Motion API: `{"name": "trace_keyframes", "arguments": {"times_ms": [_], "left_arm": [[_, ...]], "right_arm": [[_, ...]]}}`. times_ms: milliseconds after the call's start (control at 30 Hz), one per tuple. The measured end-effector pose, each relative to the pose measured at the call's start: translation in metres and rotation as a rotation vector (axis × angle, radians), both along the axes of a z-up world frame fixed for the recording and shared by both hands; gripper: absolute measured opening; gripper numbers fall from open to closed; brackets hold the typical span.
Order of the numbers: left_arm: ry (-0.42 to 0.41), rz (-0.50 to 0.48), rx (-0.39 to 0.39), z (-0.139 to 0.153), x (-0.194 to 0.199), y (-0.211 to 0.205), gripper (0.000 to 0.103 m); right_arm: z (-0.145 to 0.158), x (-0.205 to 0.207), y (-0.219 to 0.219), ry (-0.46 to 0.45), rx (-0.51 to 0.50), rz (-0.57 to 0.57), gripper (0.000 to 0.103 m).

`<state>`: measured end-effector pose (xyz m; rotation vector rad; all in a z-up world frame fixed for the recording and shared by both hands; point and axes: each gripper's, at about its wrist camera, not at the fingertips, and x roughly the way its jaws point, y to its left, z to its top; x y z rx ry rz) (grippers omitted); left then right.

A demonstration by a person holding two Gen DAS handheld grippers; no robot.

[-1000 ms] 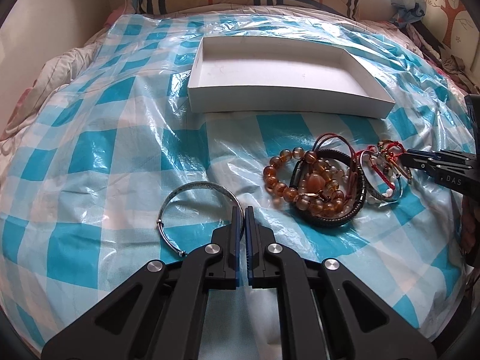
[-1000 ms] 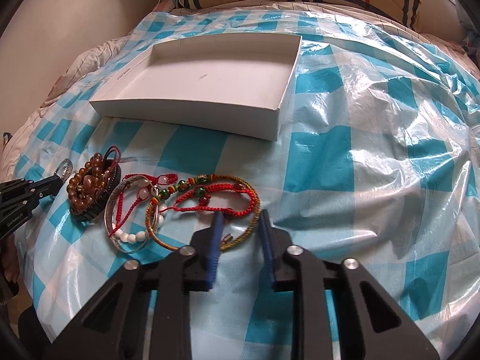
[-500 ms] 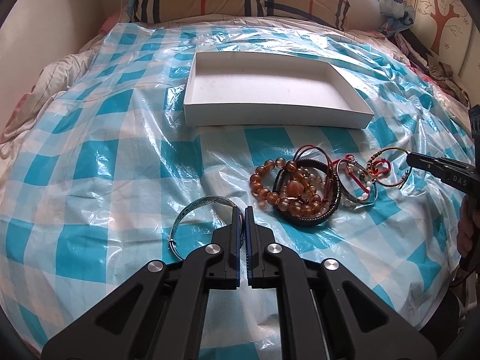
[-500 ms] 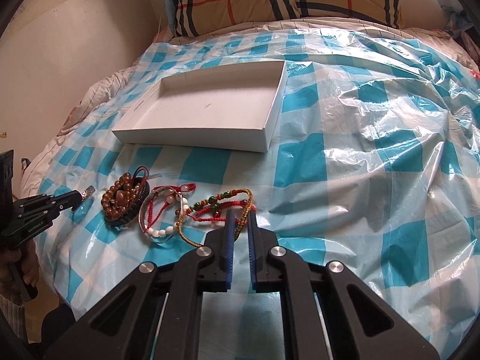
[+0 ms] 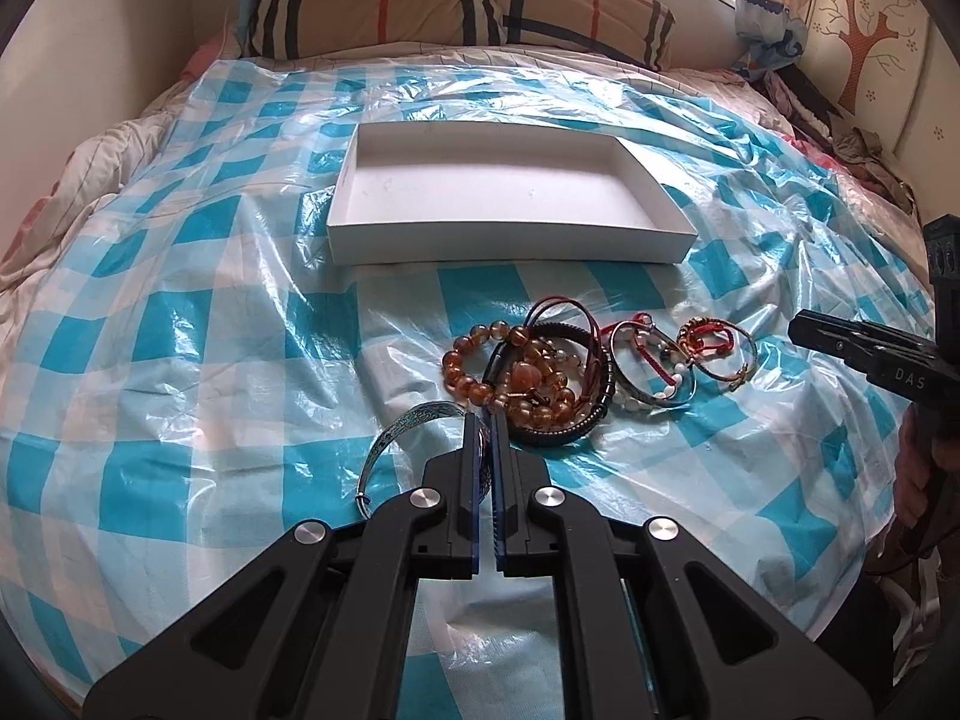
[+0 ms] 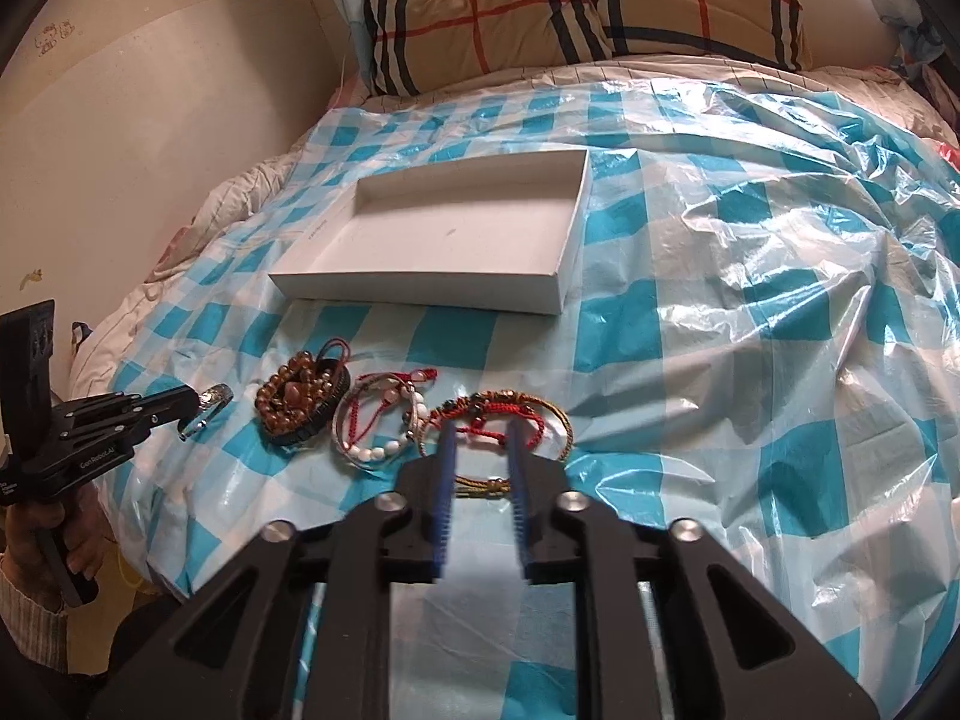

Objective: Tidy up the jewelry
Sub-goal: 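Grasp the plain silver bangle with the left tool while the right tool grasps the gold bangle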

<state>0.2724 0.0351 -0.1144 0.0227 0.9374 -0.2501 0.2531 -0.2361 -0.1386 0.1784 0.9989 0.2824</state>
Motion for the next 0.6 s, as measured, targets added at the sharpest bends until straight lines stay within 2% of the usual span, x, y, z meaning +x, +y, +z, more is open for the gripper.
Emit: {"name": "trace_keyframes", "arguments": {"times_ms": [33,267,300,333,367,433,500,567,600], "left_arm": [[0.007,-0.002,0.003,-0.004,0.0,-0.001,0.003],[0.045,-0.005,0.033,-0.018,0.003,-0.002,0.003],[0.048,-0.003,0.034,-0.019,0.003,-0.001,0.003],[0.051,-0.001,0.034,-0.02,0.004,0.0,0.003],[0.056,-0.003,0.035,-0.02,0.004,0.001,0.003],[0.064,-0.01,0.042,-0.023,0.005,0.0,0.004],[0.068,-0.013,0.058,-0.024,0.005,-0.002,0.008],[0.063,-0.012,0.088,-0.025,0.005,-0.004,0.014],[0.076,-0.017,0.098,-0.026,0.005,-0.006,0.021]], "right_arm": [[-0.005,0.002,0.001,0.008,-0.011,0.005,0.064],[-0.042,0.032,0.002,0.093,-0.073,-0.004,0.063],[-0.049,0.035,0.001,0.113,-0.088,-0.007,0.06],[-0.053,0.036,0.003,0.121,-0.11,-0.001,0.049],[-0.054,0.035,0.004,0.114,-0.124,0.008,0.044],[-0.053,0.033,0.002,0.116,-0.117,0.015,0.012],[-0.05,0.029,-0.002,0.115,-0.079,0.013,0.005],[-0.043,0.023,-0.007,0.103,-0.023,0.002,0.005],[-0.038,0.02,-0.009,0.09,0.002,-0.003,0.004]]}}
